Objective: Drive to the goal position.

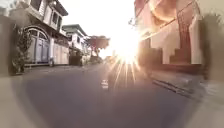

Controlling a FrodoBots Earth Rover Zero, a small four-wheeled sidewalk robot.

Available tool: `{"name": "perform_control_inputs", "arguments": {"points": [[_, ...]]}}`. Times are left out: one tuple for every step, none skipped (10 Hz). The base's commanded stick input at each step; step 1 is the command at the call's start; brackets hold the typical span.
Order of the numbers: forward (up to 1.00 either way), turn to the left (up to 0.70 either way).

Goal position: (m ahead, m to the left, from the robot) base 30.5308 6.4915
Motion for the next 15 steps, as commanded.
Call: {"name": "perform_control_inputs", "arguments": {"points": [[1.0,-0.4],[1.0,-0.4],[1.0,-0.39],[1.0,0.0],[1.0,0.0],[1.0,0.0],[1.0,0.0],[1.0,0.0],[1.0,0.0],[1.0,0.0],[1.0,0.0],[1.0,0.0],[1.0,0.0],[1.0,0.0],[1.0,0.0]]}}
